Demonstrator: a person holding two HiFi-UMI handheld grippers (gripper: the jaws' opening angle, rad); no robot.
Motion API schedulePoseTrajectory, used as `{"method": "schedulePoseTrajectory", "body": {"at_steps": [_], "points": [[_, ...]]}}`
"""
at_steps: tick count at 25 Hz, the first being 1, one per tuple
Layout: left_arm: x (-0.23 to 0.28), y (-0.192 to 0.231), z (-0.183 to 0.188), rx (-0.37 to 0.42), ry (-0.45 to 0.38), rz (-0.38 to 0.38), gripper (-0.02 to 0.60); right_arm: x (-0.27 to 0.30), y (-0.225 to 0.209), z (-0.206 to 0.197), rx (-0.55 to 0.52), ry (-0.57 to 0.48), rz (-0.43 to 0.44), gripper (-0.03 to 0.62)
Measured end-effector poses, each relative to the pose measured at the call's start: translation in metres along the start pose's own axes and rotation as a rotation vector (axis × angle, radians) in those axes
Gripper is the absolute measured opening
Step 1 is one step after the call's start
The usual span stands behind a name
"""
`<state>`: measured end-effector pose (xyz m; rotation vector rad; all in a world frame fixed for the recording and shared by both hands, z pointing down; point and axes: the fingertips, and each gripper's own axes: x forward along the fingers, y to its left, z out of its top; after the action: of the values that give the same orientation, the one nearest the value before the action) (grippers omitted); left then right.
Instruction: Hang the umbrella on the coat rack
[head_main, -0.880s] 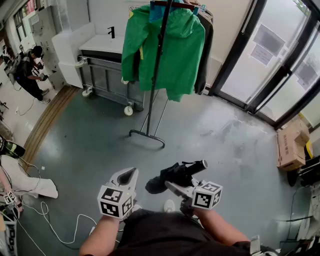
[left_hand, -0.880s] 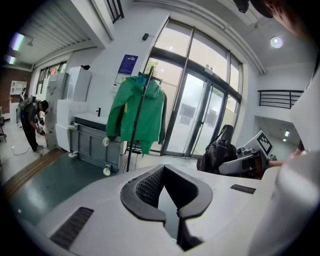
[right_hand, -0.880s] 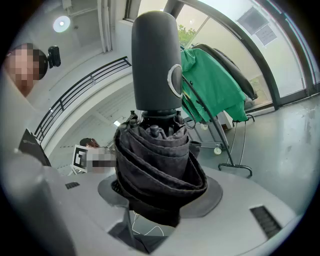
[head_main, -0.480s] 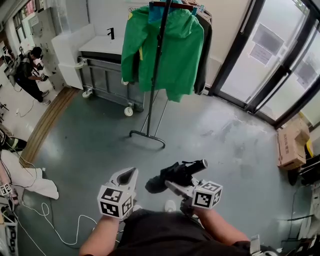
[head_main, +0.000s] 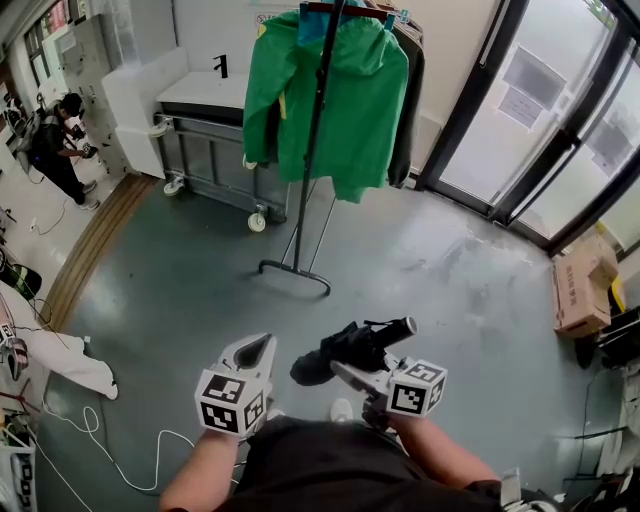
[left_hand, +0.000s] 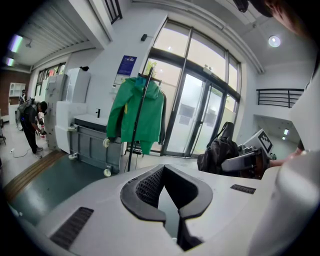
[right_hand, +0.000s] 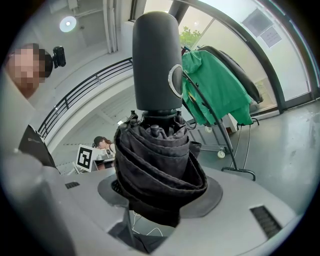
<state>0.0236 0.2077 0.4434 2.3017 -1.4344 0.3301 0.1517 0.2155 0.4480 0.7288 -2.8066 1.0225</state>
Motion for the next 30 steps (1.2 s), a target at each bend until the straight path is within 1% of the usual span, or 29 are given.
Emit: {"method": "schedulePoseTrajectory", "body": {"at_steps": [5, 10, 13, 18, 25, 30], "points": [[-0.007, 0.009, -0.003, 0.003, 0.007, -0.005, 0.015, 0.006, 0.005, -0.003, -0.009, -0.005, -0.014, 0.227], [-0.01, 0.018, 0.0, 0.016, 0.009, -0.018, 0.015, 0.015, 0.007, -0.005, 0.026, -0.009, -0.014, 0.229], [-0.011, 0.022, 0.0, 0.025, 0.013, -0.033, 0.015, 0.02, 0.01, -0.007, 0.028, -0.009, -0.025, 0.228], [-0.016, 0.035, -0.006, 0.028, 0.036, -0.047, 0.015, 0.031, 0.015, -0.011, 0.024, -0.013, -0.046, 0.229], [-0.026, 0.054, -0.011, 0.026, 0.03, -0.061, 0.015, 0.048, 0.024, -0.021, 0.031, -0.019, -0.074, 0.228], [-0.031, 0.061, -0.024, 0.012, 0.055, -0.072, 0.015, 0.055, 0.028, -0.03, 0.048, -0.014, -0.086, 0.229]]}}
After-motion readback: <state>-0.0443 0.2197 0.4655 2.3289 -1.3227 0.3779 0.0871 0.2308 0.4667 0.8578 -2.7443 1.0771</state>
